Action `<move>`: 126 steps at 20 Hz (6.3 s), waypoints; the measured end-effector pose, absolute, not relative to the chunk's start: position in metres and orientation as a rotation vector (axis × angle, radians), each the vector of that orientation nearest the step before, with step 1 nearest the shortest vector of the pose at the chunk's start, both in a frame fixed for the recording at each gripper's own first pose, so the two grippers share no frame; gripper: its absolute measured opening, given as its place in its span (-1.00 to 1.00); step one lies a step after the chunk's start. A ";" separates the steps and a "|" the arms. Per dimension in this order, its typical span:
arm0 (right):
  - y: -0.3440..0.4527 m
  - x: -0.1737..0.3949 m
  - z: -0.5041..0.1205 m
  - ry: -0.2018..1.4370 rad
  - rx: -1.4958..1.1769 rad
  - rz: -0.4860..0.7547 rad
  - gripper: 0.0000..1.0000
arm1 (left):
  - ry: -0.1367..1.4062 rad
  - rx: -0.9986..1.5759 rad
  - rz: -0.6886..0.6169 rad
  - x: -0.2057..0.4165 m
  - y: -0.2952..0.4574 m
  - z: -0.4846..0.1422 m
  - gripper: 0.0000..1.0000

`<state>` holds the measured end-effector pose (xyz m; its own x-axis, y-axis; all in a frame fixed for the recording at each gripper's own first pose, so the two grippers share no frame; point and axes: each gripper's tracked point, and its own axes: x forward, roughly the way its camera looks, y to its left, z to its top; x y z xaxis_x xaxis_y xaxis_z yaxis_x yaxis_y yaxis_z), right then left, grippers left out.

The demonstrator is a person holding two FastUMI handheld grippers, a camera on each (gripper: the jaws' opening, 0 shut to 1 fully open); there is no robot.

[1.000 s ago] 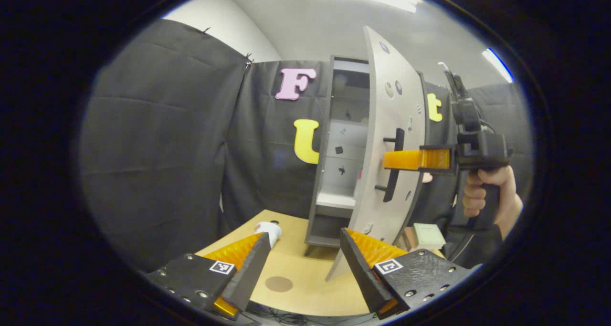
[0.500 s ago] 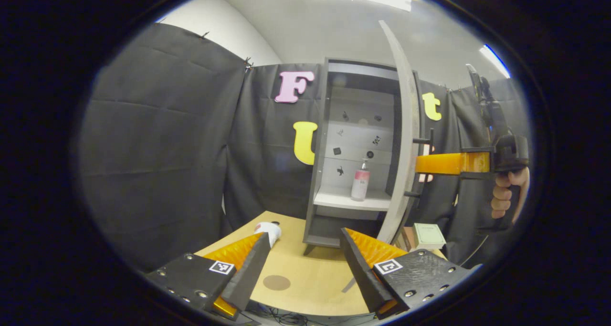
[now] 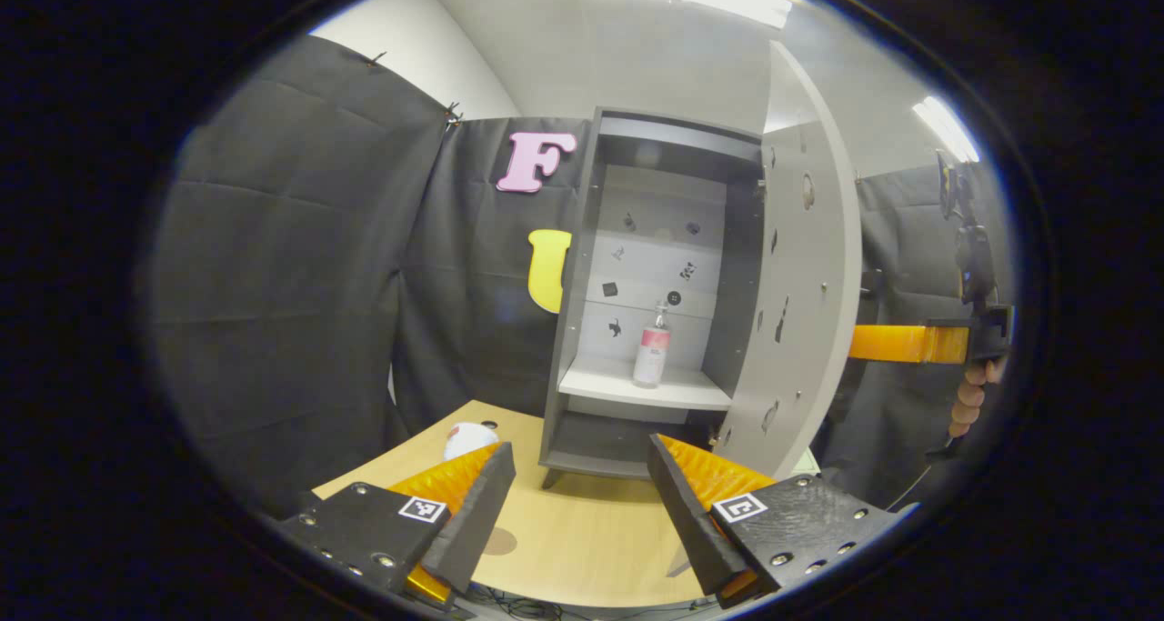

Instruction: Open the cabinet door with the right hand, grasp the bottle in the cabinet with the left hand and place it on the coaster, then close the cabinet door with the right hand.

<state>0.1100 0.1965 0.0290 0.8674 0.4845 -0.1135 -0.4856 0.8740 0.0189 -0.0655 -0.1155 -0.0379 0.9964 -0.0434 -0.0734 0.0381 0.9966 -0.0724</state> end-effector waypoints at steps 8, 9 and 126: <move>0.165 0.100 0.033 0.095 -0.015 0.340 -0.69 | 0.128 -0.083 -0.151 -0.014 -0.091 -0.048 0.79; 0.160 0.099 0.034 0.090 -0.004 0.308 -0.69 | 0.134 -0.083 -0.158 -0.006 -0.082 -0.049 0.79; -0.067 0.135 -0.030 0.090 0.227 -0.507 0.96 | 0.165 0.122 -0.224 0.164 -0.006 -0.167 0.42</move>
